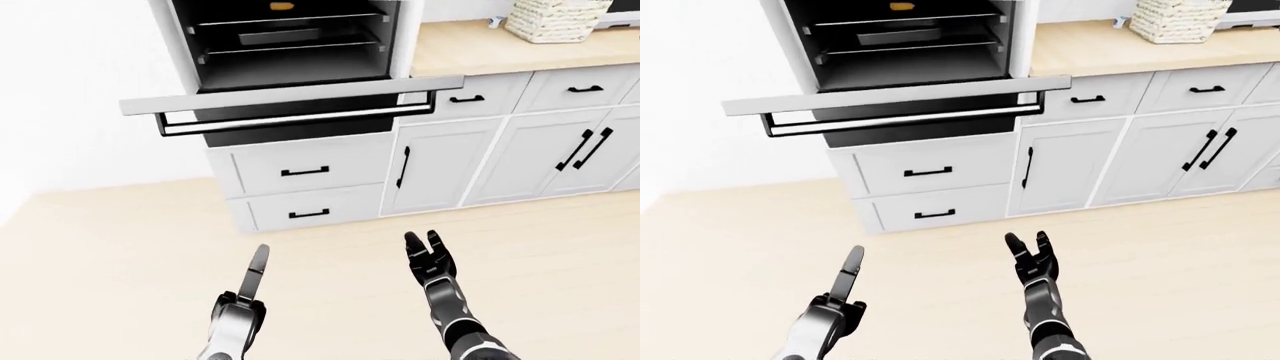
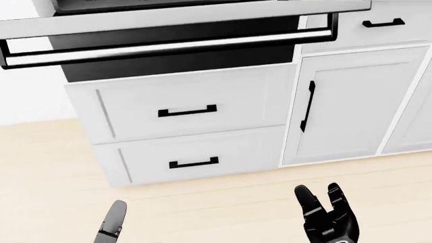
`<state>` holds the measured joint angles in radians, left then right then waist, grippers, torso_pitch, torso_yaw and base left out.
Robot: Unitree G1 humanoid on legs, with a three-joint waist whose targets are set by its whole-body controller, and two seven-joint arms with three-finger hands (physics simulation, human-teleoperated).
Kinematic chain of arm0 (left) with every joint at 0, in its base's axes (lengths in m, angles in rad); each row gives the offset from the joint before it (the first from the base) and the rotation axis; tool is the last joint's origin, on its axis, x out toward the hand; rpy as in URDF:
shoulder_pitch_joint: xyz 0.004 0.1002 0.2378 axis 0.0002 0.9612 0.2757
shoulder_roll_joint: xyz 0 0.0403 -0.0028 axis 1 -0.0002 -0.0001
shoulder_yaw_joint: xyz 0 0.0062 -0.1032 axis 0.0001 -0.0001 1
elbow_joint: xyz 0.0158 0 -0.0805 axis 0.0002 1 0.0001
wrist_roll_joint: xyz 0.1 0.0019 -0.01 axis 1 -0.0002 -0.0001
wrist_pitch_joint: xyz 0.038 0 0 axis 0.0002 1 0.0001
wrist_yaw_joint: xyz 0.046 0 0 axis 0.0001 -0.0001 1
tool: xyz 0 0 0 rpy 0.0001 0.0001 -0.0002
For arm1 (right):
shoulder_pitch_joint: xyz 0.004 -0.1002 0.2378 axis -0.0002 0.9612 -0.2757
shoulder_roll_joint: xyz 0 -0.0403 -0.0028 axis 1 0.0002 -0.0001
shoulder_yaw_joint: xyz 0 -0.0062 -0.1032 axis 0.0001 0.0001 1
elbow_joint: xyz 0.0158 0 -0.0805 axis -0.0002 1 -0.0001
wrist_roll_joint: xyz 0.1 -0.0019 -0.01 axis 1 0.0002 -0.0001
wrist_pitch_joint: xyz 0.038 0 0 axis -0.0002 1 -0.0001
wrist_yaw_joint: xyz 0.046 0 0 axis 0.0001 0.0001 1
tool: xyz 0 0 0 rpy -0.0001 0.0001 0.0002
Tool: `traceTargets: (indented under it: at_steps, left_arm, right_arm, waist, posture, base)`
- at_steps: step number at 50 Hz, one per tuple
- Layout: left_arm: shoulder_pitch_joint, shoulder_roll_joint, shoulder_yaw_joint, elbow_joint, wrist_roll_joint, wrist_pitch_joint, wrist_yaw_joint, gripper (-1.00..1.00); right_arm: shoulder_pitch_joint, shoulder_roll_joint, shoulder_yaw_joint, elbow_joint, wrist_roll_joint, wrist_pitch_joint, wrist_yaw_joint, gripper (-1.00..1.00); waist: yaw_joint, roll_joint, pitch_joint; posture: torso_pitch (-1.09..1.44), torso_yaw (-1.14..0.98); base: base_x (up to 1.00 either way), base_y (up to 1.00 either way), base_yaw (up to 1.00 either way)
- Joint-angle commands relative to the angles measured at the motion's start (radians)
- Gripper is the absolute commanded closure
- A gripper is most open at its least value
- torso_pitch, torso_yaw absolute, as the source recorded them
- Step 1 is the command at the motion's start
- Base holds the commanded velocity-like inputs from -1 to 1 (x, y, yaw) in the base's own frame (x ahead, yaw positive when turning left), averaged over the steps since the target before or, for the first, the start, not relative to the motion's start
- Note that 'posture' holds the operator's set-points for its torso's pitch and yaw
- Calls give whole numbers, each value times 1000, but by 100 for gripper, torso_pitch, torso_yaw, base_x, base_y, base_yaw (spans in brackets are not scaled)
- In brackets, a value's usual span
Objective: Close the oven door.
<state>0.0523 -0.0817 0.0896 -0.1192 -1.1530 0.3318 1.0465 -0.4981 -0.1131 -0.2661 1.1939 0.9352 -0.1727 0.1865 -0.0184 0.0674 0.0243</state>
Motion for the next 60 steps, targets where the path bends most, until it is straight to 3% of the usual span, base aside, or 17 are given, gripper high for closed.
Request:
traceTargets:
  at_steps: [1, 2, 4, 10, 11, 12, 13, 23, 28, 45, 50, 51, 52, 53, 54, 58, 60]
  left_arm:
    - [-10, 4, 7, -23, 5, -10, -5, -100]
    - [-10, 5, 7, -23, 7, -10, -6, -100]
    - [-10, 4, 7, -23, 8, -11, -8, -100]
    - [-10, 4, 7, -23, 10, -11, -14, -100]
    - [-10, 4, 7, -23, 10, -10, -14, -100]
    - [-10, 4, 7, -23, 11, -10, -14, -100]
    - [-10, 4, 7, -23, 12, -11, -15, -100]
    - [-10, 6, 7, -23, 17, -6, -22, -100]
    - [-10, 5, 8, -23, 18, -5, -22, -100]
    - [-10, 5, 9, -23, 26, -2, -32, -100]
    - [-10, 5, 9, -23, 28, -2, -31, -100]
    - [-10, 4, 9, -23, 28, -3, -31, -100]
    - [-10, 5, 9, -23, 29, -3, -32, -100]
    - [-10, 5, 9, -23, 29, -2, -32, -100]
    - [-10, 5, 9, -23, 29, -2, -32, -100]
    - [-10, 5, 9, -22, 32, -4, -33, -100]
    - [-10, 4, 9, -22, 33, -5, -33, -100]
  right_arm:
    - [-19, 0, 5, -28, -3, -10, 10, -100]
    - [-21, 1, 4, -36, 2, -2, 17, -100]
    - [-17, 4, 14, -57, -4, 5, 12, -100]
    - [-12, 4, 27, -140, -9, 23, -23, -100]
    - [-12, 4, 28, -161, -8, 29, -31, -100]
    - [-12, 6, 31, -172, -9, 34, -35, -100]
    - [-10, 7, 30, -182, -6, 38, -36, -100]
    - [-11, 9, 34, -203, -7, 45, -44, -100]
    - [-12, 10, 33, -196, -5, 41, -37, -100]
    - [-3, 8, 33, -219, 5, 48, -42, -100]
    - [-9, 9, 30, -182, 5, 39, -28, -100]
    - [-11, 11, 29, -173, 5, 35, -24, -100]
    - [-12, 9, 29, -171, 5, 35, -23, -100]
    - [-14, 8, 28, -171, 5, 35, -24, -100]
    - [-15, 8, 28, -166, 6, 37, -23, -100]
    - [-15, 8, 28, -164, 7, 37, -19, -100]
    - [-16, 7, 28, -161, 6, 36, -21, -100]
  waist:
    - [0, 42, -46]
    - [25, -5, 3]
    - [25, 25, -13]
    - [17, 1, -20]
    - [21, -1, -34]
    - [20, -11, 14]
    - [16, -14, 28]
    - [-8, -61, 24]
    - [-17, -60, 16]
    - [5, -9, -10]
    - [5, -22, -11]
    - [3, -10, 0]
    - [0, -30, 33]
    - [1, -58, 3]
    - [-3, -64, -14]
    - [7, -99, 15]
    - [12, -66, 17]
  posture:
    - [0, 0]
    - [0, 0]
    - [0, 0]
    - [0, 0]
    - [0, 0]
    - [0, 0]
    - [0, 0]
    - [0, 0]
    - [0, 0]
    - [0, 0]
    - [0, 0]
    - [0, 0]
    - [0, 0]
    - [0, 0]
    - [0, 0]
    - [0, 0]
    - [0, 0]
  base:
    - [0, 80, 0]
    - [0, 0, 0]
    - [0, 0, 0]
    - [1, 0, 0]
    - [45, 0, 0]
    - [52, 0, 0]
    - [54, 0, 0]
    - [57, 0, 0]
    - [59, 0, 0]
    - [73, 0, 0]
    - [54, 0, 0]
    - [20, 0, 0]
    - [12, 0, 0]
    - [7, 0, 0]
    - [2, 0, 0]
    - [0, 0, 0]
    - [0, 0, 0]
